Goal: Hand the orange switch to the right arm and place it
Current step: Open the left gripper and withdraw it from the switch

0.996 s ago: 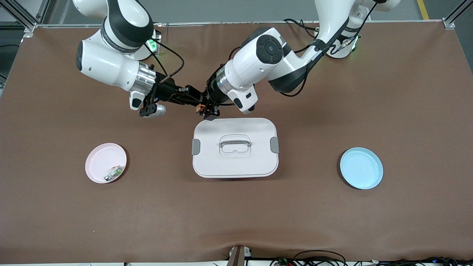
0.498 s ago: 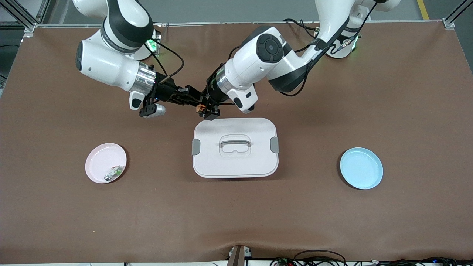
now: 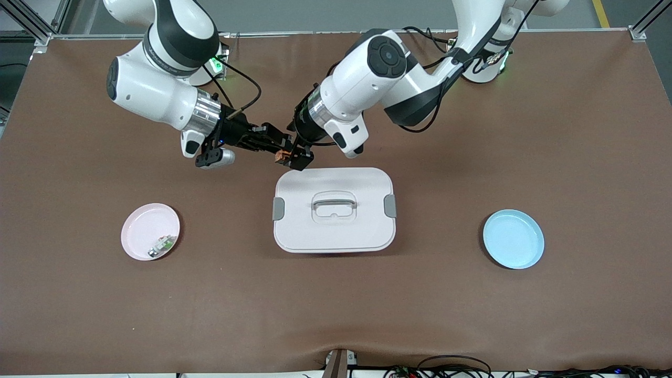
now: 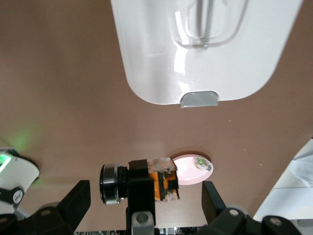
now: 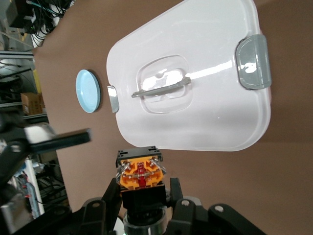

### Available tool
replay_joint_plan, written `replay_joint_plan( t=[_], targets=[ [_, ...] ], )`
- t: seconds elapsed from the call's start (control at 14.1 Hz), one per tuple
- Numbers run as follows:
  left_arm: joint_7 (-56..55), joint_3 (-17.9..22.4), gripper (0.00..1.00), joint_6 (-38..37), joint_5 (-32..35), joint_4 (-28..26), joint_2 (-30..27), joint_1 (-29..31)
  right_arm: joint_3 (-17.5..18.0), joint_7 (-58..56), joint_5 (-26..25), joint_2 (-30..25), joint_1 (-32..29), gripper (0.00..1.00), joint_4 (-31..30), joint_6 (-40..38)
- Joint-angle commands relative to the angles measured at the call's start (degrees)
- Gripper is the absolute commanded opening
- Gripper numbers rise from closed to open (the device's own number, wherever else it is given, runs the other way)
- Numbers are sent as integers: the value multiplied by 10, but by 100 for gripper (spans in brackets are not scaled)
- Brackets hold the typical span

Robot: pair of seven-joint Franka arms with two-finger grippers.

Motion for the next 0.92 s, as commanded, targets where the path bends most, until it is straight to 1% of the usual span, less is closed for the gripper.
replay_joint_plan(
  t=[0.0, 0.14, 0.21, 0.43, 0.64, 0.71, 0.78, 0.85],
  targets=[
    [-6, -1, 100, -36, 33, -5, -35, 3, 2, 4, -83, 2, -18, 0, 29, -44],
    [11, 0, 100, -75, 33, -6, -51, 10, 2, -24, -166, 3, -40, 0, 57, -101],
    [25, -1, 100, -95, 33, -8, -62, 19, 2, -51, -187, 5, -47, 0, 65, -124],
    [85, -3, 100, -168, 25, -7, -93, 53, 2, -133, -198, 5, -83, 0, 68, -165],
    [159, -4, 100, -264, 22, -7, -122, 92, 2, -228, -257, 5, -121, 0, 68, -194],
    [190, -4, 100, -300, 21, -7, -132, 110, 2, -294, -276, 6, -135, 0, 68, -199],
    [230, -4, 100, -341, 14, -7, -142, 130, 2, -351, -281, 9, -148, 0, 67, -200],
    [274, -3, 100, -376, 2, -7, -150, 153, 1, -381, -285, 14, -166, 0, 67, -206]
  ],
)
